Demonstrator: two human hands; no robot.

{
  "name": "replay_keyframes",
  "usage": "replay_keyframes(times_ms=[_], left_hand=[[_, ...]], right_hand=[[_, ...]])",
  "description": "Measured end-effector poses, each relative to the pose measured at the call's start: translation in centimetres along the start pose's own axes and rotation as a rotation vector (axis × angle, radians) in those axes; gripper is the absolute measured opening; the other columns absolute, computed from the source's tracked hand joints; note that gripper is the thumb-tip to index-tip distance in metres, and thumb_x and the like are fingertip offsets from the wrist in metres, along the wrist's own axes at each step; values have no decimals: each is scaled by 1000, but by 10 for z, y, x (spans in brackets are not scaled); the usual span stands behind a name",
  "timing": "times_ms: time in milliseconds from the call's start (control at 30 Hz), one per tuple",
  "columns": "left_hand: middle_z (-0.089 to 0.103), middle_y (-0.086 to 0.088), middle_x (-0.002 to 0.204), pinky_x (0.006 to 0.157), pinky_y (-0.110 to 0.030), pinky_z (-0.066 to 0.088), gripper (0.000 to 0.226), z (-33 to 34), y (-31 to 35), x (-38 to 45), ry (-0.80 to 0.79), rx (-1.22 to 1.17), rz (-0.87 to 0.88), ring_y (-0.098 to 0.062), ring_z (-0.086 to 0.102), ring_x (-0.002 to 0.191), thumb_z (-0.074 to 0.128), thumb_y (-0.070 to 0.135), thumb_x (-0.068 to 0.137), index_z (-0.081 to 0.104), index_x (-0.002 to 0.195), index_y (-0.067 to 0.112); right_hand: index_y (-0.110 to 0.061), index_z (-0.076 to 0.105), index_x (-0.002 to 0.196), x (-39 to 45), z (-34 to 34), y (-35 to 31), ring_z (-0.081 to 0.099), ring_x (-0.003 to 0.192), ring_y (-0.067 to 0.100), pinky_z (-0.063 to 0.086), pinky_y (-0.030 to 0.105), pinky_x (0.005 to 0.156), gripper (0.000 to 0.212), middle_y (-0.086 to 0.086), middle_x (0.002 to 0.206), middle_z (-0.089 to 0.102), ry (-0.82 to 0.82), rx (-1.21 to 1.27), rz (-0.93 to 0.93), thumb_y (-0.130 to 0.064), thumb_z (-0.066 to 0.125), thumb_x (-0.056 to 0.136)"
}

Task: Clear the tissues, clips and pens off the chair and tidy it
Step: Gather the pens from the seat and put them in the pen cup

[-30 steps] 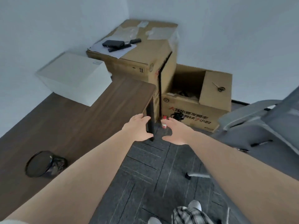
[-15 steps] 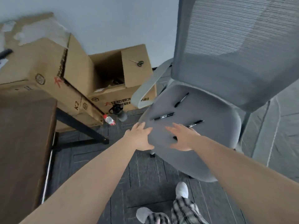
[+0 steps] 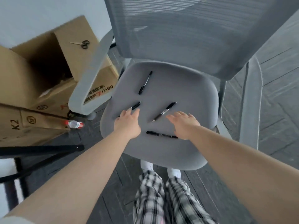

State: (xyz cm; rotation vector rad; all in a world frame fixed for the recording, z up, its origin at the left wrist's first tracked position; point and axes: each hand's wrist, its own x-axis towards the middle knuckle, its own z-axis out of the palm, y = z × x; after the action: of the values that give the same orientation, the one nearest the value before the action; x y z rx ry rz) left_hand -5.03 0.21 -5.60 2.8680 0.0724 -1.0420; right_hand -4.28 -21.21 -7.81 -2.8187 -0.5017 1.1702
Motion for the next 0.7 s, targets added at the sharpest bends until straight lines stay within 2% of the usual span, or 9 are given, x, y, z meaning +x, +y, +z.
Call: replay_keyframes(times_ms=[133,267,333,400,533,600,700], left_hand=[[22,-10,154,107,-46,33,73,17,-12,53,42,24,-5,-31,21,141,52,20,90,10,150,22],[30,-13,146,97,-45,41,79,40,-21,87,80,44,-12,-36,33,131,56,15,87,9,149,18],[34,-14,137,88,-43,44,74,50,-22,98,143,73,4,-36,38,121,58,12,83,17,145,13],[41,-14,127,80,-41,42,58,57,-17,103,181,100,64,-35,44,112,55,5,82,31,134,7],[45,-15,117,69,-40,37,31,60,-4,101,147,-3,145,-36,48,102,45,0,83,43,114,3],[47,-16,112,67,-39,37,24,58,-1,96,105,-82,187,-38,52,97,43,5,85,46,109,3],[55,-11,107,68,-35,40,22,52,6,85,89,-65,355,-36,57,96,45,20,88,52,104,7]], right_hand=[[-25,30,144,43,8,4,34,133,26,29,40,113,64,5,136,43,136,27,39,-6,49,86],[-23,35,140,80,15,5,28,137,26,20,42,117,64,8,139,39,174,-21,33,0,50,83],[-21,41,135,91,18,3,31,133,28,18,42,117,60,10,134,40,184,-69,27,3,49,81],[-19,46,127,96,20,0,37,123,31,21,42,115,54,10,125,43,204,-102,26,5,49,79],[-13,51,119,98,17,-4,43,113,31,34,38,100,41,11,116,47,214,-105,8,5,48,82],[-11,50,117,97,11,-3,45,112,32,38,38,92,34,11,116,48,197,-80,17,2,48,85],[-10,50,107,93,-1,-1,49,107,32,38,35,76,23,11,107,51,172,17,89,-1,48,87]])
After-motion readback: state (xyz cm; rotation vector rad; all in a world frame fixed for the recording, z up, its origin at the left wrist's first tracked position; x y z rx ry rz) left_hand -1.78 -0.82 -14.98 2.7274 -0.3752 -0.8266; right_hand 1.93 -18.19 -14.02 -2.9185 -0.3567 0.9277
